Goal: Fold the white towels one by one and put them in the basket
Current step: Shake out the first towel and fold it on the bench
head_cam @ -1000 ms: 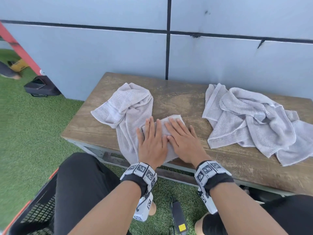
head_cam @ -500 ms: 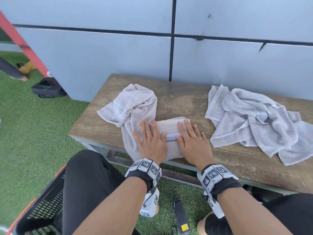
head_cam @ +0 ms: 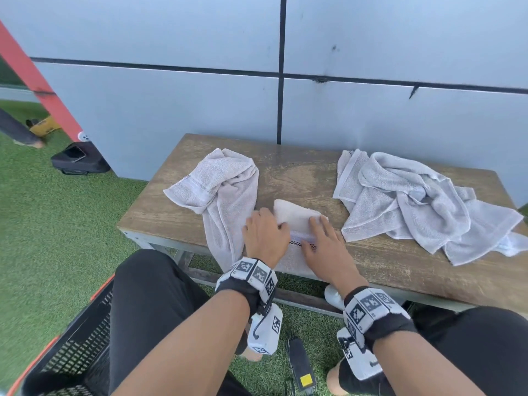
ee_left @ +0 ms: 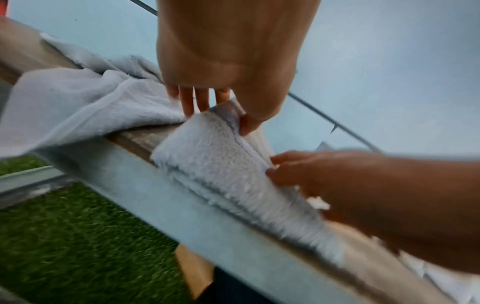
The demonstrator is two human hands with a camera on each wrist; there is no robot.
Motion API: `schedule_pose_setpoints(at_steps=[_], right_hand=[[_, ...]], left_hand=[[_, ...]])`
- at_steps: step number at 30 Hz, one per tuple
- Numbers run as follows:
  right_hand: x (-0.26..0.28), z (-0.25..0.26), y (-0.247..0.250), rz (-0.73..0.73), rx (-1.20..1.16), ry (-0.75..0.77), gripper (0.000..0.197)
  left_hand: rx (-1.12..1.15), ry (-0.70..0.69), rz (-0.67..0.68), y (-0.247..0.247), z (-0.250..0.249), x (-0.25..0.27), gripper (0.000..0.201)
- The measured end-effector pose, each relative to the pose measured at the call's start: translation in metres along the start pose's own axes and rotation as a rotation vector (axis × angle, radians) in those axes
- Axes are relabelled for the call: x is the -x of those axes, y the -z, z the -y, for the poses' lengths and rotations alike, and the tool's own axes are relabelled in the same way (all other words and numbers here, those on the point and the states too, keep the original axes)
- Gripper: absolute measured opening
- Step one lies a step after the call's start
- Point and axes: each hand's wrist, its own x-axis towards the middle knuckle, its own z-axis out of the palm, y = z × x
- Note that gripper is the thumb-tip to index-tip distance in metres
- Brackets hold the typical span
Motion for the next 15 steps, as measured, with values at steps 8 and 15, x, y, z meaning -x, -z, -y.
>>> schedule_pose_setpoints(at_steps=[8,15], right_hand=[[0.016,0.017,0.049,-0.073,-0.583,-0.137,0.029],[0.021,0.108,0.078,-0.043,-0.891,0.066,0.031]], left_hand=[[0.644,-0.136,0.191,0.065,-0.018,0.009,0.018],[0.858,-0.002,0.049,0.159,0.033,0.029,0.036]])
